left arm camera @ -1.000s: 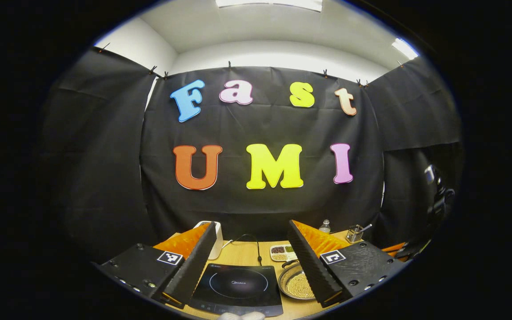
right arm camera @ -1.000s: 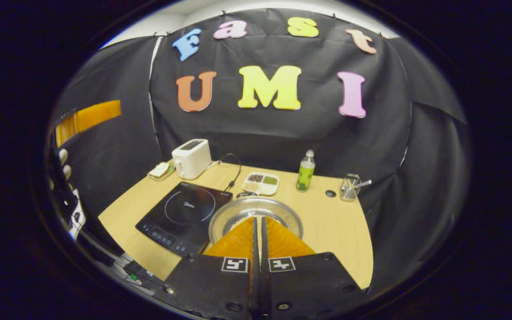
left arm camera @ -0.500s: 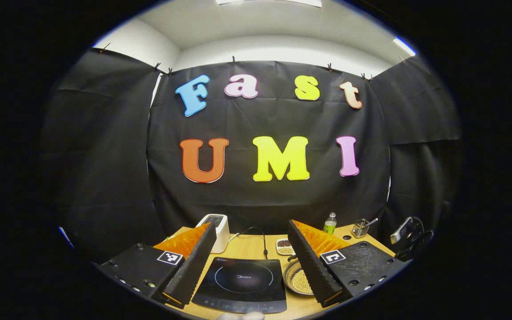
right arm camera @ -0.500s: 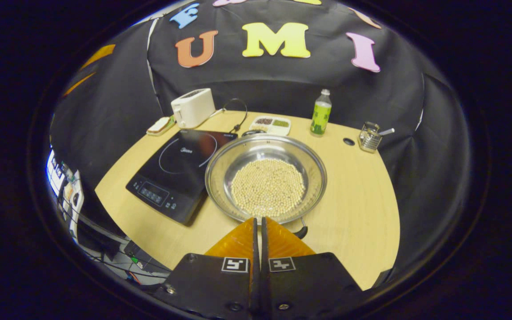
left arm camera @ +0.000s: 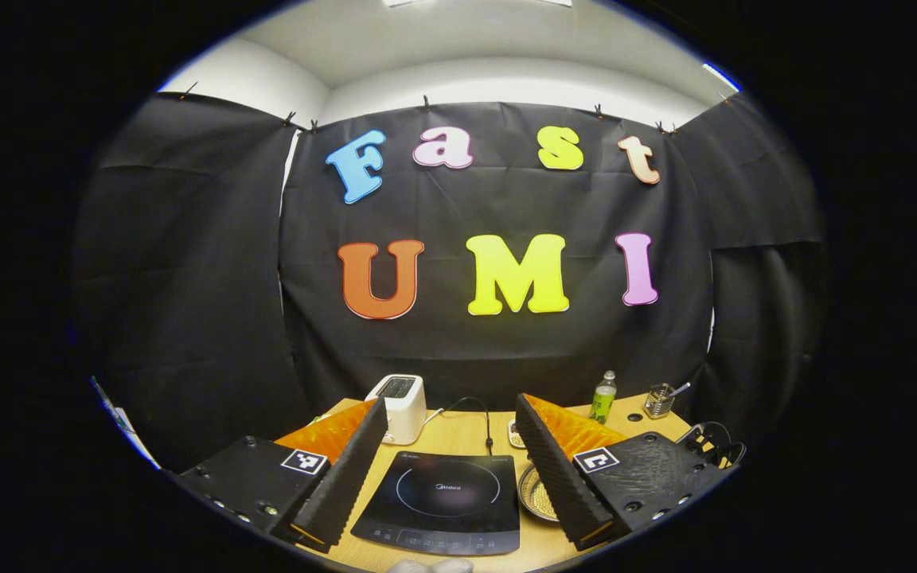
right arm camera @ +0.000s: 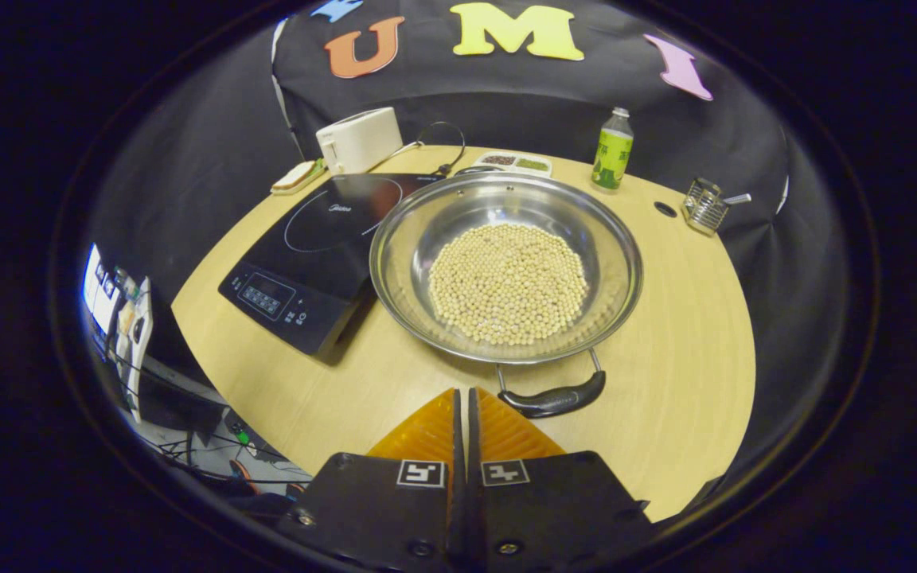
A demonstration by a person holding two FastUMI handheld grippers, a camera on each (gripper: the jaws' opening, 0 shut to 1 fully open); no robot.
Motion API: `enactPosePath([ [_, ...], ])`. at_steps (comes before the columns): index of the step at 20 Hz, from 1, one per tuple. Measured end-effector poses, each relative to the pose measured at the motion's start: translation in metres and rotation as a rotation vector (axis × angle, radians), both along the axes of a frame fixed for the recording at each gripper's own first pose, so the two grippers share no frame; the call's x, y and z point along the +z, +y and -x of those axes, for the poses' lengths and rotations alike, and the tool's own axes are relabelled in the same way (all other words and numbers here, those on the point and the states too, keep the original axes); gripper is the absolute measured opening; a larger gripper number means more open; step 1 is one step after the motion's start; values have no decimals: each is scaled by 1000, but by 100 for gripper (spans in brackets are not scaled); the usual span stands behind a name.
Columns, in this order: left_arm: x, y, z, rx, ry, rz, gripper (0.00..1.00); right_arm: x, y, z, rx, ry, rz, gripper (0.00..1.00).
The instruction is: First push the handle of the pot to place it horizontally, then grasp the pot with both hands and set it on the induction cooktop.
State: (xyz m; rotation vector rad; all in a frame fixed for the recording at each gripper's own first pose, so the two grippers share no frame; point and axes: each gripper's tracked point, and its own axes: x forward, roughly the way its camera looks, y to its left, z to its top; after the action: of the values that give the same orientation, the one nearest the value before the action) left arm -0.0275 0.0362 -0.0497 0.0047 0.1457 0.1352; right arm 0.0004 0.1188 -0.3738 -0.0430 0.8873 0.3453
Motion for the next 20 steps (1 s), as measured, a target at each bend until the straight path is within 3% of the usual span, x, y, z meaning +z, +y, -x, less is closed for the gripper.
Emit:
enactPosePath([
  [9,-1,7,-1,39,13,-8,96,-11,-16,-9,-21,42,-16,1],
  [20,-3,-10,-14,5,18,2,96,-13,-45,-18,-63,51,-19,0],
])
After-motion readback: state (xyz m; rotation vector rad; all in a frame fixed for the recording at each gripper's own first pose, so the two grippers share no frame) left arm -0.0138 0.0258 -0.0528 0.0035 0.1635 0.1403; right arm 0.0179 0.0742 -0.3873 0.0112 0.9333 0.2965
